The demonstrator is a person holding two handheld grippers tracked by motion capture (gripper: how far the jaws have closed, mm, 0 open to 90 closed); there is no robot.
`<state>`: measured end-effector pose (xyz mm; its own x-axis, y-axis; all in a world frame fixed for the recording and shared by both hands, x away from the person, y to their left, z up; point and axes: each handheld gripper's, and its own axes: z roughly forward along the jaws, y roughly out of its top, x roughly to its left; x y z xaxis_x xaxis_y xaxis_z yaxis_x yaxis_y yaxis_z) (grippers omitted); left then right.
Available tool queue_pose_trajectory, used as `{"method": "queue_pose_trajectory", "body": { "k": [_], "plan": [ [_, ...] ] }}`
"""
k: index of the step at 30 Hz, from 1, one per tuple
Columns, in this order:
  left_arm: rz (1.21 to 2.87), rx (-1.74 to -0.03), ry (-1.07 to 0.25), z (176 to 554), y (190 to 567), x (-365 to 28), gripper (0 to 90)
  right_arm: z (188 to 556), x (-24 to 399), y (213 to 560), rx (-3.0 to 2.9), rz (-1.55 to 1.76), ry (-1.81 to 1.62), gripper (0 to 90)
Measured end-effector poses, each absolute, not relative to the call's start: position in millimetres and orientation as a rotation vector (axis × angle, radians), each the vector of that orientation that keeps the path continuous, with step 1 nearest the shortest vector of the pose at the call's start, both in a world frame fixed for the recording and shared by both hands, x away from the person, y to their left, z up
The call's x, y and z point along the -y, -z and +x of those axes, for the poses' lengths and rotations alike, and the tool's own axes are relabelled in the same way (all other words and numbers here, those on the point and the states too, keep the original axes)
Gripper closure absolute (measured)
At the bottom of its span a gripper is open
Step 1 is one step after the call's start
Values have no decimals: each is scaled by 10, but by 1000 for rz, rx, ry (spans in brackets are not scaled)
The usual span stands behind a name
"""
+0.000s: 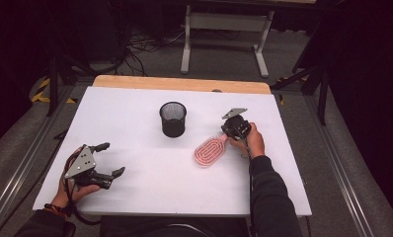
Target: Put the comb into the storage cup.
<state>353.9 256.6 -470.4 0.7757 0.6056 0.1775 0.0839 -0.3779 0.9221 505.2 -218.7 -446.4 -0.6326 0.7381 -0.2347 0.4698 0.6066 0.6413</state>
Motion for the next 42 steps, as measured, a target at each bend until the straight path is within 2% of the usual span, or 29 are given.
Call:
{"method": "queue_pose_trajectory", "body": {
  "k": [16, 28, 42],
  "plan": [
    [1903, -535, -609, 3547, 4696, -2571, 55, 4738, 2451, 4441, -2454, 997, -647, 900],
    [1915, -530, -604, 3551, 4702, -2567, 56, 4423, 2656, 4481, -2453, 1042, -762, 900],
    [1917, -524, -601, 3541, 4697, -2568, 57, 4114, 2702, 4479, -2505, 1024, -795, 900]
  ]
}}
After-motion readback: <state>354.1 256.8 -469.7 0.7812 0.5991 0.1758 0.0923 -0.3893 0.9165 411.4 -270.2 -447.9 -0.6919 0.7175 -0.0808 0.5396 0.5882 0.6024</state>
